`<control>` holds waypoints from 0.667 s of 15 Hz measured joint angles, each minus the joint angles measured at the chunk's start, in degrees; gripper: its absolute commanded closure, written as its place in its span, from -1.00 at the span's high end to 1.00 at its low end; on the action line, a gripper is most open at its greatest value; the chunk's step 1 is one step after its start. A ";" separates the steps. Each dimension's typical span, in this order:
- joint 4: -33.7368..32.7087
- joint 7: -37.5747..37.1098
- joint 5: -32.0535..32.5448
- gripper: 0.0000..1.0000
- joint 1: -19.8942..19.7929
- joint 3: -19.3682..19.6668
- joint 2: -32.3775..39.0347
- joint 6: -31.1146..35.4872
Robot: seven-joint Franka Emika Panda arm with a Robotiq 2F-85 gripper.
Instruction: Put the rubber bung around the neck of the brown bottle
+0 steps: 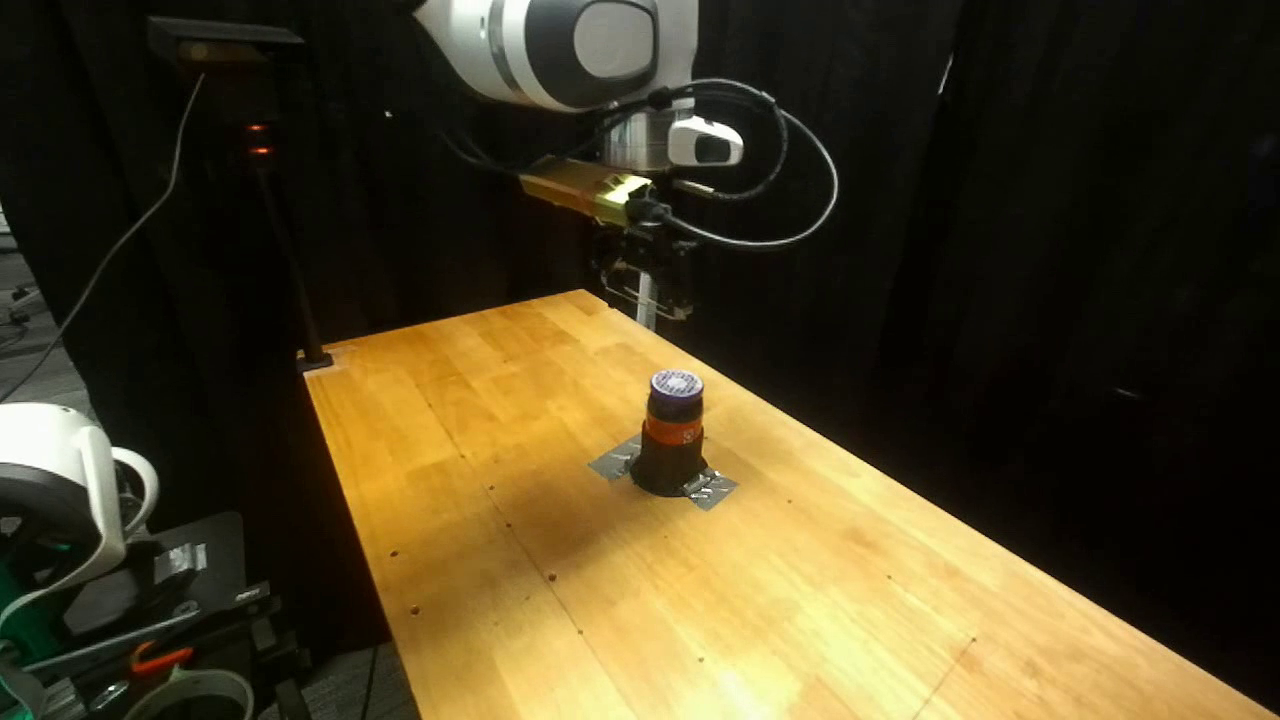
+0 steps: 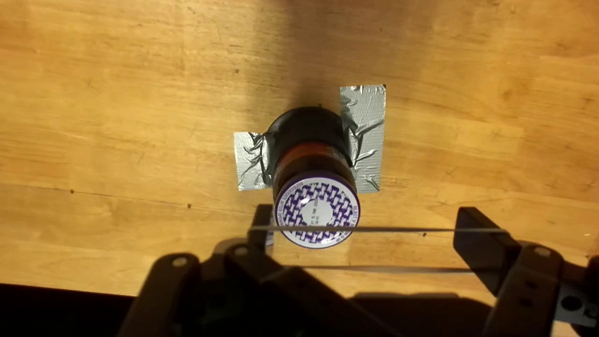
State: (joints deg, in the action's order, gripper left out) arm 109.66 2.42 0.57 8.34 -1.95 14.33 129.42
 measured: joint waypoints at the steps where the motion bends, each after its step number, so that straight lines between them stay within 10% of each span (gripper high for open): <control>1: -3.13 0.03 0.38 1.00 -0.01 -0.02 2.93 -1.16; 10: -29.24 0.36 1.35 1.00 0.15 -0.26 24.59 -13.05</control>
State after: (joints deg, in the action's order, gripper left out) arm 80.42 2.78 1.92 8.49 -2.21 38.92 116.37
